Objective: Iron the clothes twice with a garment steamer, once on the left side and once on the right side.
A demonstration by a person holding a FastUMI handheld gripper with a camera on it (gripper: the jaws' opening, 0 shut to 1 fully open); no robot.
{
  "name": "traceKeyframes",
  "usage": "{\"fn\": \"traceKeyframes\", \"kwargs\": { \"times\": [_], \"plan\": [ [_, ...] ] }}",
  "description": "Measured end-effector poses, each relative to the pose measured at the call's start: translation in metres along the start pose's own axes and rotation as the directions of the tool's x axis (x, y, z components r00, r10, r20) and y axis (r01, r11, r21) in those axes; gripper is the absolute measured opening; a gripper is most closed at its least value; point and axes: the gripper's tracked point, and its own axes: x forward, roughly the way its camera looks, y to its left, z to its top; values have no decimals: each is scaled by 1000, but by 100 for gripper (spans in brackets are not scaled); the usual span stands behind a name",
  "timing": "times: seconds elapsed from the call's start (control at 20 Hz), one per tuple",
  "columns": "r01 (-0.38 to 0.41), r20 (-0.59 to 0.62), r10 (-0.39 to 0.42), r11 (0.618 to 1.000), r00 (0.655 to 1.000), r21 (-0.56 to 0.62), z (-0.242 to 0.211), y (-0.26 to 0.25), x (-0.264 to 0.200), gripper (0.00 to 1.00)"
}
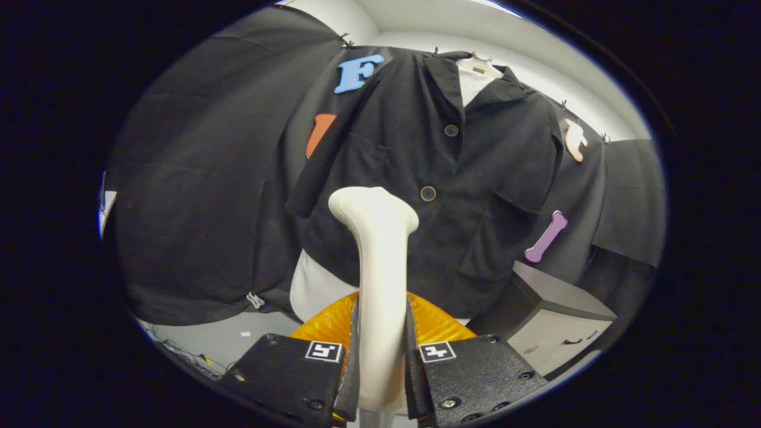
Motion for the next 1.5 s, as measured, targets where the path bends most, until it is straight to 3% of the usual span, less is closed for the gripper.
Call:
{"fn": "traceKeyframes", "kwargs": {
  "times": [0.45, 0.7, 1.1, 1.5],
  "plan": [
    [-27, -131, 26, 1000, 991, -12, -53, 19, -14, 34],
    [-11, -121, 13, 1000, 993, 18, -48, -3, -44, 34],
    [73, -134, -58, 991, 989, 110, -41, -115, -110, 34],
    [189, -238, -143, 965, 961, 184, -90, -242, -167, 34]
  ]
}}
